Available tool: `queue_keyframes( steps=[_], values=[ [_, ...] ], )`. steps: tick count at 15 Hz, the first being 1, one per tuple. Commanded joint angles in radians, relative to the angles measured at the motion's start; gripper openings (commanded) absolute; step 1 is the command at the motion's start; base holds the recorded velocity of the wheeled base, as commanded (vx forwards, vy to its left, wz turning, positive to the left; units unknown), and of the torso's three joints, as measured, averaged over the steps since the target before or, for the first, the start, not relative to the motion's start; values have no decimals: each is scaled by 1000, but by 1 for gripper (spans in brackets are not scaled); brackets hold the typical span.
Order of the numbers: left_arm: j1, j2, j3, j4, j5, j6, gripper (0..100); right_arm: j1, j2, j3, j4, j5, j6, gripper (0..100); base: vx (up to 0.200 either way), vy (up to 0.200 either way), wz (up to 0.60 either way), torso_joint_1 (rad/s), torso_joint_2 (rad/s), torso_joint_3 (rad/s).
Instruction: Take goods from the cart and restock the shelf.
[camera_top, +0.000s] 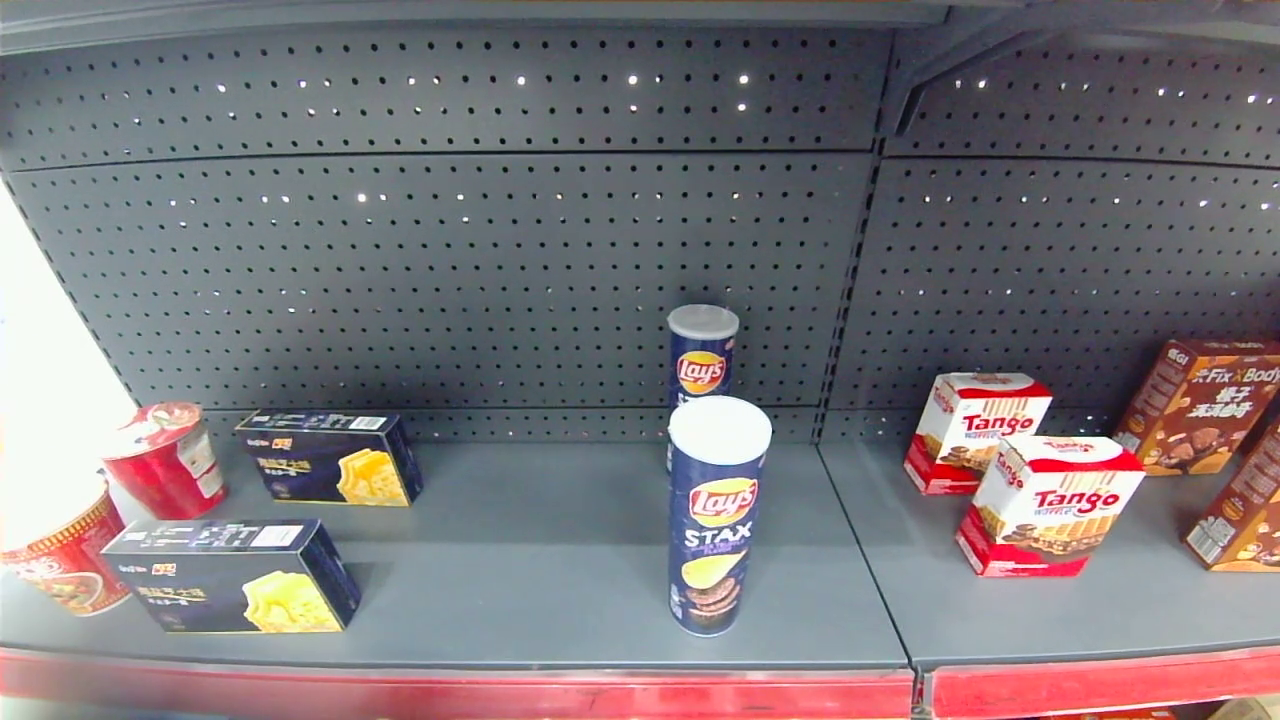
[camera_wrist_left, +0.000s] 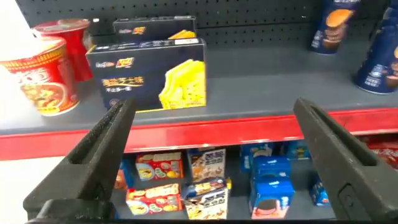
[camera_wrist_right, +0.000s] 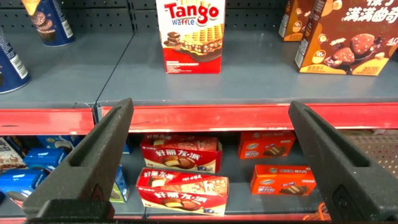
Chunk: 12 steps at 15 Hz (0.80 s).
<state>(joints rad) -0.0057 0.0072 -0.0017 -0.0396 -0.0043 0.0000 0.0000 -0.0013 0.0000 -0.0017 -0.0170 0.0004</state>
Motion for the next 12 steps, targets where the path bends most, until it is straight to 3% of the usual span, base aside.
queue_keyframes(
  steps=[1,4,12],
  values=[
    [1,4,-6,66,105,-2,100,0,1,0,0,0,1,100,0,0,0,0,0,0],
    [1,4,2,40,38,-3,100,0,1,0,0,0,1,100,0,0,0,0,0,0],
    [1,4,0,40,21,-2,100,0,1,0,-1,11,-7,100,0,0,0,0,0,0]
  ],
)
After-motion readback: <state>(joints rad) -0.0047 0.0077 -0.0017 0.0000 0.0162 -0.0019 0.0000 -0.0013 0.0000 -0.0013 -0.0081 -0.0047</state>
